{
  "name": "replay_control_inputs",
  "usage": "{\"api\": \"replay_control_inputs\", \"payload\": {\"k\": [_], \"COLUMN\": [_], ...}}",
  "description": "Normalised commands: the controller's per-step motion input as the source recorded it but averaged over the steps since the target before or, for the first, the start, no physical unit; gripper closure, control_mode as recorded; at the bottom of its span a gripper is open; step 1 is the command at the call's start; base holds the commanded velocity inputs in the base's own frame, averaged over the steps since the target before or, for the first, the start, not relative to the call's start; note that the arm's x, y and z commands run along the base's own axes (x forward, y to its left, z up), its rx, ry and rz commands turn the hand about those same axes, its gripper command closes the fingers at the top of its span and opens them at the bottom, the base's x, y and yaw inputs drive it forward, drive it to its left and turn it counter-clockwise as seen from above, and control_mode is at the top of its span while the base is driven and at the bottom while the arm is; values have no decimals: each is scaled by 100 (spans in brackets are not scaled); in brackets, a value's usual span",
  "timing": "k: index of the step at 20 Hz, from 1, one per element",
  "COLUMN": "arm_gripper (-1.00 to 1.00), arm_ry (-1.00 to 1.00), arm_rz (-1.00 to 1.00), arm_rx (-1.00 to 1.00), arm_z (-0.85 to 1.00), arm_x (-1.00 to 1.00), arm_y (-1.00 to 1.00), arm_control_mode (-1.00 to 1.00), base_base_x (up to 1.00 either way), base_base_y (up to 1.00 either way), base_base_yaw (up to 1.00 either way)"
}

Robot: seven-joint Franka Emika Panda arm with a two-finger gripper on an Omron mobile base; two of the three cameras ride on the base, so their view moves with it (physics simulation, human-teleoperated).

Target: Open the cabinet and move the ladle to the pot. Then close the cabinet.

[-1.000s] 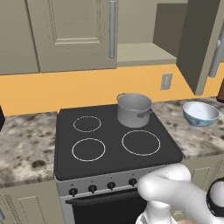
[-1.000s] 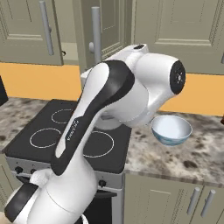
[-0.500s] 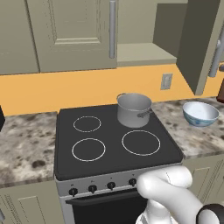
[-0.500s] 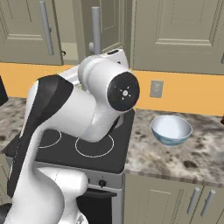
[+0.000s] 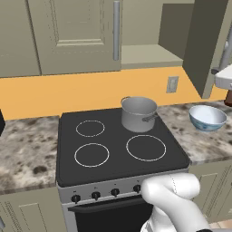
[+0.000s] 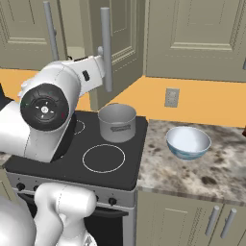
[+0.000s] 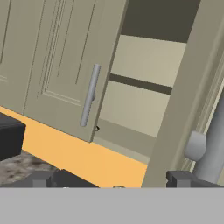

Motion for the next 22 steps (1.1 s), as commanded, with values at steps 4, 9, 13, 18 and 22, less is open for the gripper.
{"api": "replay_control_inputs", "payload": {"k": [4,9,13,18,22], "arm_gripper": [-100,-100,-100,-100,-100], "arm_ry": [0,-1,5,7,0], "arm_rz": [-23,-24,-31,-32,-31], "arm_rx": [-2,-10,-12,-10,-5], "arm_z": [0,0,0,-8,-22], "arm_x": [-3,15,47,71,89], "arm_y": [64,54,49,31,1], "arm_control_mode": [-100,-100,-100,-100,-100], "base_base_x": [0,0,0,0,0], "base_base_y": [0,0,0,0,0], "base_base_yaw": [0,0,0,0,0]}}
